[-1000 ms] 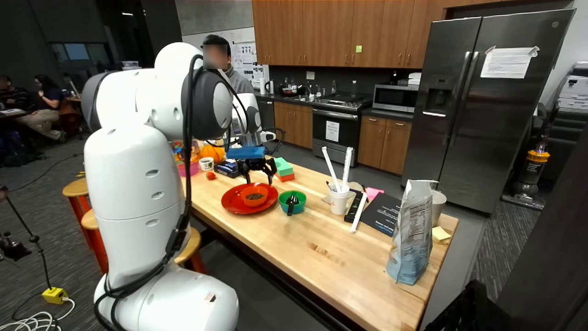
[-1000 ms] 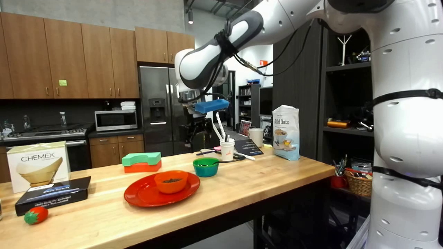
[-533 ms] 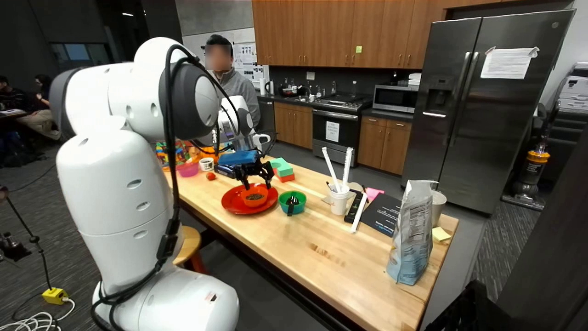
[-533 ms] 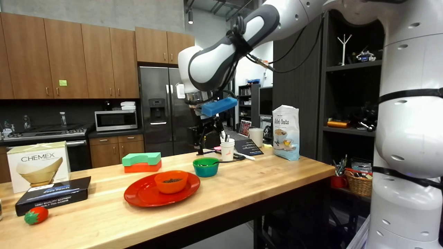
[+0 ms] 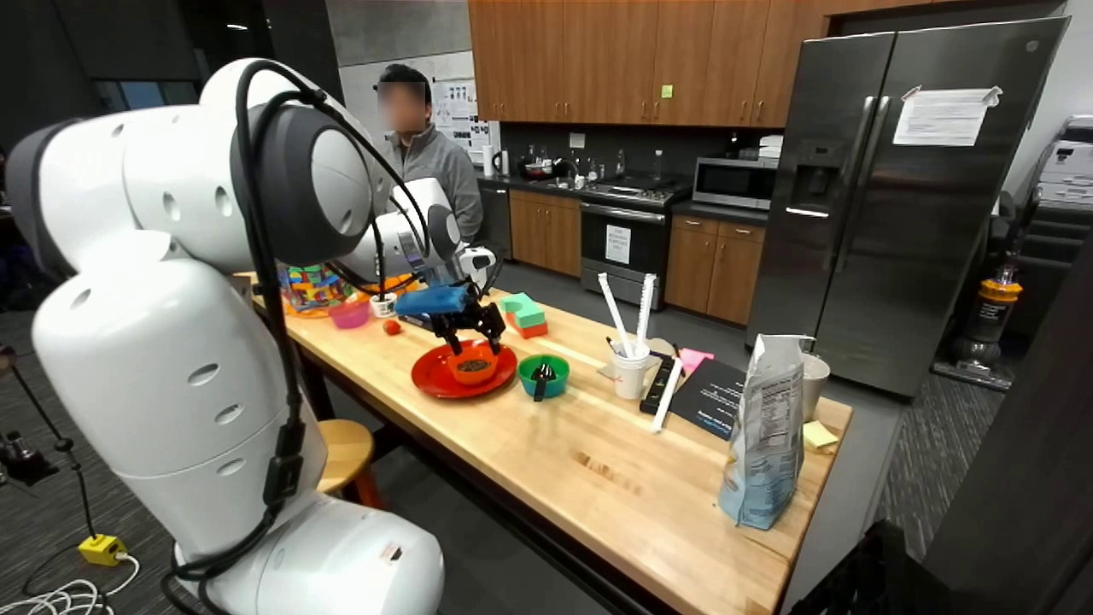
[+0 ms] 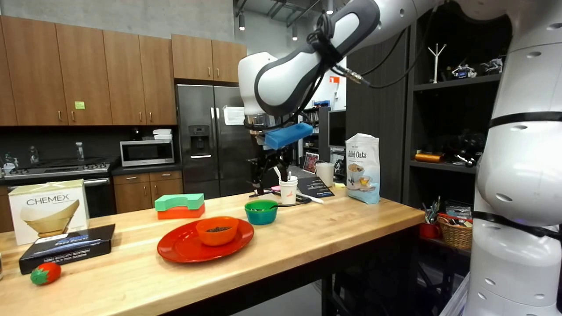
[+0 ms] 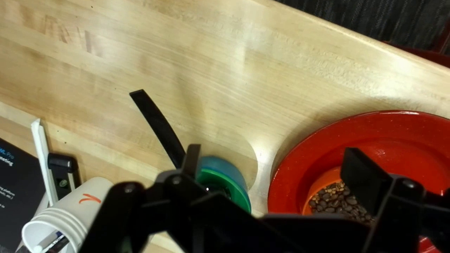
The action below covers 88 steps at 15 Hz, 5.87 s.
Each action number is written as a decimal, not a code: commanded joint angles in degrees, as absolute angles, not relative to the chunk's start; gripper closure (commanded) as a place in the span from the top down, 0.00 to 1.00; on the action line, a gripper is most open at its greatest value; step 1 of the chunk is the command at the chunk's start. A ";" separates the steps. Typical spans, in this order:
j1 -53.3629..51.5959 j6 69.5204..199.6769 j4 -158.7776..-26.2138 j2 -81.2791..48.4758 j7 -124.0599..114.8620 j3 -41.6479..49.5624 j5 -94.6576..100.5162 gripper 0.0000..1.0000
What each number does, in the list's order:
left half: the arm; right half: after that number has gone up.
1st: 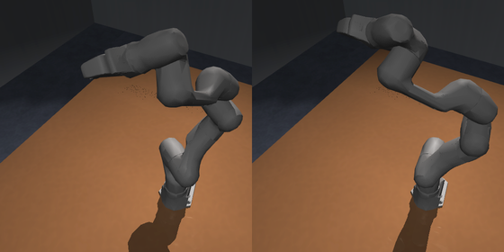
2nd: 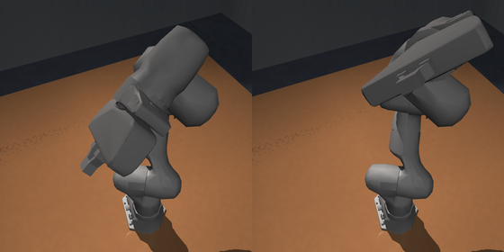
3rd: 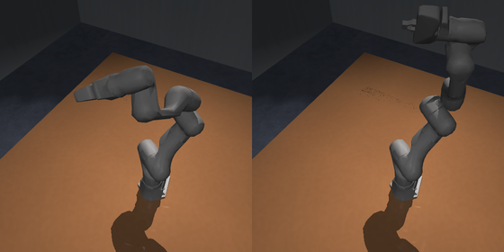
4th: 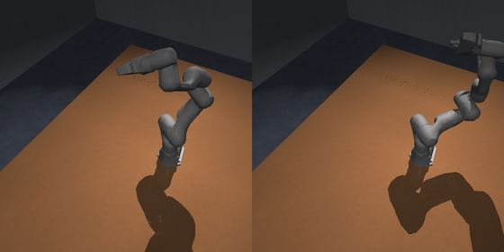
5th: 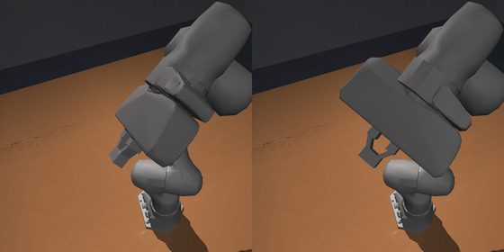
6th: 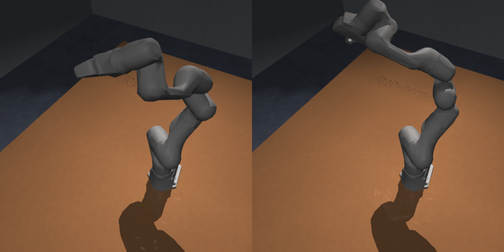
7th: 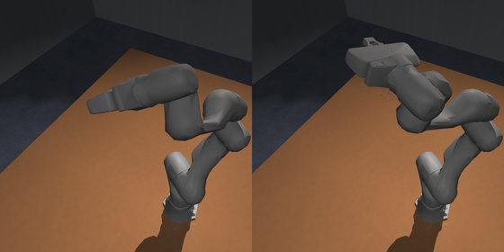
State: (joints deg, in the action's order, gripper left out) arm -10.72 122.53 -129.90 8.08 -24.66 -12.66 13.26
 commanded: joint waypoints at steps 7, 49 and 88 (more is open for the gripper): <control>-7.85 121.24 -127.97 7.12 -18.06 -10.26 14.15 1.00; -3.98 123.98 -127.62 5.56 18.42 -2.16 1.34 1.00; -2.13 122.62 -125.30 -6.32 20.00 -2.43 -0.58 0.29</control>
State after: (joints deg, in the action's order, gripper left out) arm -3.05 123.41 -125.93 -6.39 18.74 -2.04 0.63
